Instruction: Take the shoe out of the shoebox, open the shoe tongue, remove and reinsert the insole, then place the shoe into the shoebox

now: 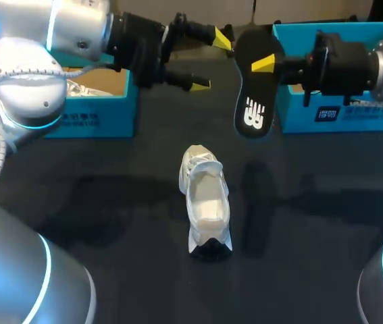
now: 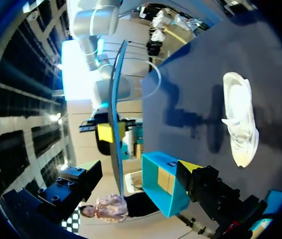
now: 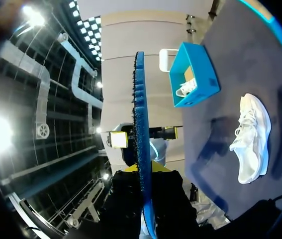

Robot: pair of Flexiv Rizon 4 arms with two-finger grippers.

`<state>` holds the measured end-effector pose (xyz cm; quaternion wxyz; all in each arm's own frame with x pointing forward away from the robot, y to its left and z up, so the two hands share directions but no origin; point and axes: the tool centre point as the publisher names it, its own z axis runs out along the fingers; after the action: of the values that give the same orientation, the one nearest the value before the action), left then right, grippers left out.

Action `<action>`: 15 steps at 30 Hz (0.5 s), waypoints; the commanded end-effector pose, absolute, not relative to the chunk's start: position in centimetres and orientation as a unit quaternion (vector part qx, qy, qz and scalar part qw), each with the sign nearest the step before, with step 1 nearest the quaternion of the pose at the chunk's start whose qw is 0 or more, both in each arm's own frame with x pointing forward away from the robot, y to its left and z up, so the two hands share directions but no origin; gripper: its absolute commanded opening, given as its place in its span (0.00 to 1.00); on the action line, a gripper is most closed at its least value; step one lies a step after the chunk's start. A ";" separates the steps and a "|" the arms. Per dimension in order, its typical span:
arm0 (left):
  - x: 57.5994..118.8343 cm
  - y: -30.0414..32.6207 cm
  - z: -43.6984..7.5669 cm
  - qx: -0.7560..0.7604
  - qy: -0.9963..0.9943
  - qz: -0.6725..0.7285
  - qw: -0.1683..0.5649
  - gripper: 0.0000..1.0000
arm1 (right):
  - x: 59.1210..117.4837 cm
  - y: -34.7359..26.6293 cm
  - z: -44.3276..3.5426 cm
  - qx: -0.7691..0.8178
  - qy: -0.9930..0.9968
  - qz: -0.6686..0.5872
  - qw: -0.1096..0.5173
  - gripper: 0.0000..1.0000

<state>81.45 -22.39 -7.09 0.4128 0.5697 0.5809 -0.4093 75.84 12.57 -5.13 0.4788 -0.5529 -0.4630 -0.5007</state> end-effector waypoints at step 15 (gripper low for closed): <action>81.2 -24.8 -6.5 0.534 0.545 -0.460 0.454 0.56 | 76.0 13.8 -5.4 -0.553 -0.461 -0.507 0.473 0.00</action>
<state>81.07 -24.15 -6.34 0.4505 0.5360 0.5468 -0.4591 75.79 13.49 -5.40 0.4734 -0.5526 -0.4601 -0.5087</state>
